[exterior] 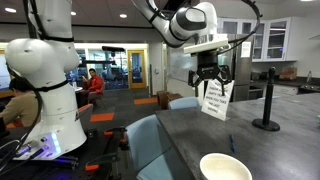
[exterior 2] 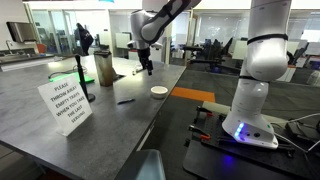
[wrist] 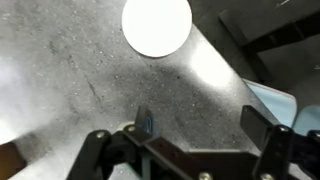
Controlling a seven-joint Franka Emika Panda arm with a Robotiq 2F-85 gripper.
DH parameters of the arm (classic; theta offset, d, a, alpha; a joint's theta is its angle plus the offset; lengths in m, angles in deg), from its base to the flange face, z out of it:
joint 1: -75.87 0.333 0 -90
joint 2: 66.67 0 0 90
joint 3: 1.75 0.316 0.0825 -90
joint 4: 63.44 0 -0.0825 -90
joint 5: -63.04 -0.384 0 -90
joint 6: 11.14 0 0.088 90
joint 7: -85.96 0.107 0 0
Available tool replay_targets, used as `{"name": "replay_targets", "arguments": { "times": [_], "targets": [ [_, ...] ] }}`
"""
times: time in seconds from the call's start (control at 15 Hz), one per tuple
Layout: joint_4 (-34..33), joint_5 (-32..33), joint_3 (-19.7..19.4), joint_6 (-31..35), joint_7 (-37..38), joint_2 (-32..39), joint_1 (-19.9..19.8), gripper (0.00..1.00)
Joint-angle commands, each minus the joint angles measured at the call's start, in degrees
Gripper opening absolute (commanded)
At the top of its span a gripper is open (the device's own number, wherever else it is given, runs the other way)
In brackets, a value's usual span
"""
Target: Put the pen in the bowl
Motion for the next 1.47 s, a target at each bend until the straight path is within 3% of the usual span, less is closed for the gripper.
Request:
{"name": "replay_targets", "arguments": {
  "times": [0.0, 0.4, 0.87, 1.33, 1.4],
  "targets": [
    [-2.09, -3.90, 1.83, 1.43, -3.33, 3.67, -1.23, 1.00],
    [-9.16, -3.51, 4.24, 9.28, -6.46, 16.32, -2.51, 1.00],
    [-24.63, -6.64, 7.89, 5.92, -12.92, 30.78, -6.04, 0.99],
    [-35.33, -6.48, 8.81, 1.39, -11.77, 39.62, -4.79, 0.86],
    [-36.74, -6.66, 9.06, 0.87, -11.85, 40.77, -4.80, 0.80]
  ]
}}
